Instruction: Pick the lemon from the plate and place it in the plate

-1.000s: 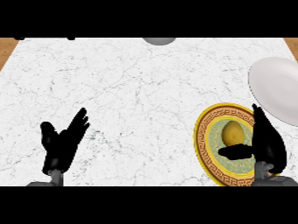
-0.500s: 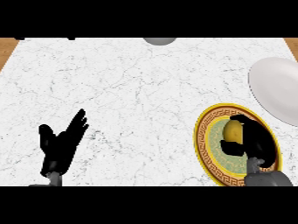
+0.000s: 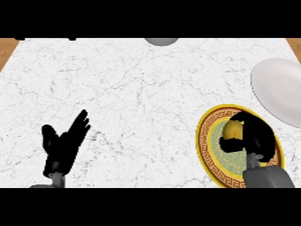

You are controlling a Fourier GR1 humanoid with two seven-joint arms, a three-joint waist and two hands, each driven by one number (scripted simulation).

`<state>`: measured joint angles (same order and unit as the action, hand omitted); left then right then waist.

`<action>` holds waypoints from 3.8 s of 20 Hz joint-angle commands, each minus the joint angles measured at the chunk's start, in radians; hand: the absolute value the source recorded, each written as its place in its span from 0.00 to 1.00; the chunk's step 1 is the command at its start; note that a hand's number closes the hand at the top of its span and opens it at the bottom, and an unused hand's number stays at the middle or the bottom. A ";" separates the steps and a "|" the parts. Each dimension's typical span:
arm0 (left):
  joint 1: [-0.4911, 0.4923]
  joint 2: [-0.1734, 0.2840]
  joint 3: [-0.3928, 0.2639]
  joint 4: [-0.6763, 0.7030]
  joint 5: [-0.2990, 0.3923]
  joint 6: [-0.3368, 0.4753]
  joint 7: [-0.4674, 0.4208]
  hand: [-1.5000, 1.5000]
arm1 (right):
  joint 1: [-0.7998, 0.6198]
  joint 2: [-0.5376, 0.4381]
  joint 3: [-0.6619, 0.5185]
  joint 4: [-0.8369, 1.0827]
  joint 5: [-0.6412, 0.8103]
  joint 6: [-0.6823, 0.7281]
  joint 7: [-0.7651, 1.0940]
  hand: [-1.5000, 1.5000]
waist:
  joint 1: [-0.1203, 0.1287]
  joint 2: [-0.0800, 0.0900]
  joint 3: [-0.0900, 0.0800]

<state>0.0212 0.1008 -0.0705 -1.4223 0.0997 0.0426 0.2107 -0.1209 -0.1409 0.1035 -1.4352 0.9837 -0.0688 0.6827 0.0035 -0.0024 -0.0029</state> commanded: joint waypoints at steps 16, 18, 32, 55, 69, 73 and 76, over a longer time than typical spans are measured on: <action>-0.077 -0.019 -0.048 0.015 -0.019 -0.027 0.020 0.50 | -0.766 0.050 -0.229 0.515 0.584 -0.462 0.589 1.00 | 0.106 0.041 0.002; -0.059 -0.023 -0.048 -0.004 -0.021 -0.018 0.005 0.50 | -0.780 0.010 -0.290 0.520 0.609 -0.508 0.600 1.00 | 0.098 0.036 0.003; -0.047 -0.012 -0.010 0.012 0.000 -0.019 0.009 0.50 | -0.677 -0.014 -0.576 0.610 0.815 -0.928 0.542 1.00 | 0.043 0.027 0.005; -0.037 -0.040 -0.023 0.002 -0.030 0.014 0.015 0.50 | -0.643 -0.332 -0.848 1.118 0.392 -0.980 0.192 0.00 | 0.025 0.016 0.009; -0.019 -0.022 0.008 0.007 -0.005 -0.008 -0.008 0.50 | -0.586 -0.256 -0.932 0.871 -0.128 -1.118 -0.448 0.00 | 0.019 0.015 0.015; -0.006 -0.047 -0.024 0.006 -0.022 0.004 0.010 0.50 | -0.527 -0.249 -0.963 0.763 -0.336 -1.056 -0.599 0.00 | 0.010 0.011 0.012; 0.014 0.007 0.018 -0.009 -0.006 -0.021 0.004 0.50 | -0.437 -0.205 -0.983 0.628 -0.524 -0.928 -0.716 0.00 | -0.009 0.002 0.009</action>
<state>0.0118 0.0847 -0.0659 -1.4222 0.0916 0.0308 0.2139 -0.6400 -0.3811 -0.8538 -0.6727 0.6555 -1.0967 0.1064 0.0118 0.0074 0.0086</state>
